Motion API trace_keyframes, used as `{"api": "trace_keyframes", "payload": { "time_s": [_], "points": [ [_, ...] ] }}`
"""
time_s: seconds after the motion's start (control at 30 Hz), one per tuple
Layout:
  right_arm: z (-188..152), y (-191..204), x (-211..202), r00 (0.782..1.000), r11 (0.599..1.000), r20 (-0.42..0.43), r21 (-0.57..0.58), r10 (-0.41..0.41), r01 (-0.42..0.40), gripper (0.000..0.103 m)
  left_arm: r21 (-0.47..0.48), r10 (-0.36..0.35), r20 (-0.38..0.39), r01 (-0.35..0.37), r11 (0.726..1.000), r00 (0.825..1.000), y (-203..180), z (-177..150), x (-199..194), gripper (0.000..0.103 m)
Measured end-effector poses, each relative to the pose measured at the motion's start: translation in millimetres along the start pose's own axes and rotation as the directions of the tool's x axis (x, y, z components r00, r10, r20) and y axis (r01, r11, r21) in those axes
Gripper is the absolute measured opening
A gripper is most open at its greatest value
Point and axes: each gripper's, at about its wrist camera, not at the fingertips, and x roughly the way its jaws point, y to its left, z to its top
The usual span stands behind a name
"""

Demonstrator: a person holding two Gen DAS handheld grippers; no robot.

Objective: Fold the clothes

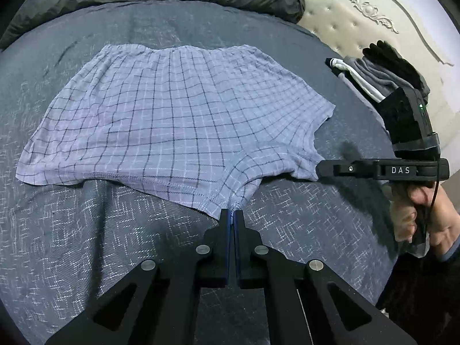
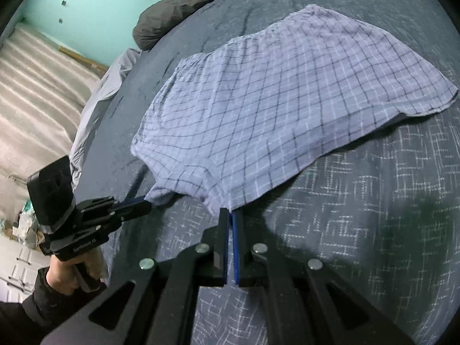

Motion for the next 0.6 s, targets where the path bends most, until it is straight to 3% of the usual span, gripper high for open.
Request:
{"api": "trace_keyframes", "payload": {
  "time_s": [0.2, 0.33, 0.43, 0.6],
  "points": [
    [5.2, -2.4, -7.6, 0.999, 0.999, 0.033, 0.037, -0.022, 0.021, 0.003, -0.011, -0.022, 0.003, 0.022, 1.0, 1.0, -1.4, 5.4, -7.5, 0.003],
    [13.3, 3.9, -22.3, 0.994, 0.999, 0.101, 0.033, -0.046, 0.043, 0.003, -0.027, -0.017, 0.073, 0.019, 0.999, 0.997, -0.1, 19.2, -23.4, 0.01],
    [20.0, 14.2, -22.8, 0.99, 1.0, 0.141, 0.011, -0.002, 0.001, 0.003, -0.068, -0.033, 0.104, 0.04, 0.997, 0.994, 5.3, 29.7, -21.1, 0.015],
    [26.9, 29.9, 6.3, 0.995, 0.998, 0.098, -0.05, -0.023, 0.028, 0.003, -0.048, -0.001, 0.07, 0.005, 0.999, 0.998, 0.7, 35.7, 5.6, 0.016]
  ]
}}
